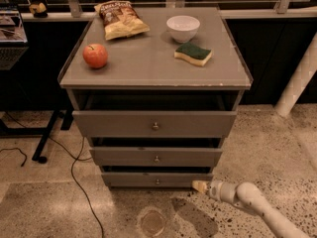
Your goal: Open bottom drawer
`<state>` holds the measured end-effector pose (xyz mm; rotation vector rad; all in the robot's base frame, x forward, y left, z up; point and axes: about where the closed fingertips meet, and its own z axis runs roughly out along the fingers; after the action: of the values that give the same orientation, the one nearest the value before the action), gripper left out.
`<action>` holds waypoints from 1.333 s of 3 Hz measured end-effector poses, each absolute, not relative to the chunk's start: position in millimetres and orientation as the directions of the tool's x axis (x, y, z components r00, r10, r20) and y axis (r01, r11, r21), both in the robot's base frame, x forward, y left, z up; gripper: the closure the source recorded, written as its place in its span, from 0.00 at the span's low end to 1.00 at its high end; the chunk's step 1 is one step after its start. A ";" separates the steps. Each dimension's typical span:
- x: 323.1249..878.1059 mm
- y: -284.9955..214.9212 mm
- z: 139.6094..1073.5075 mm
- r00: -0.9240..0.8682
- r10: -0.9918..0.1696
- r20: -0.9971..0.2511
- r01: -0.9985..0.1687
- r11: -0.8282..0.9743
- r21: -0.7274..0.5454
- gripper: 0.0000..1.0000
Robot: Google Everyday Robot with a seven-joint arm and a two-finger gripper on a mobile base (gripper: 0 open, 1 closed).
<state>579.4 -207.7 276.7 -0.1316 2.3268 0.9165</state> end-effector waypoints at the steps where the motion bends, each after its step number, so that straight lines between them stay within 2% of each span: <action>1: 597.1 -204.7 255.0 -0.792 0.148 -0.592 -0.306 0.743 0.595 1.00; 3: 651.4 -200.4 222.9 -0.767 0.186 -0.613 -0.306 0.734 0.606 1.00; 4: 651.5 -200.5 222.9 -0.767 0.186 -0.614 -0.306 0.734 0.606 1.00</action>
Offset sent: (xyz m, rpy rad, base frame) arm 0.0565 -0.0031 -0.0542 0.0628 -0.0247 -0.0192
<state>651.5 -200.5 222.9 -0.0898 2.2578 0.9450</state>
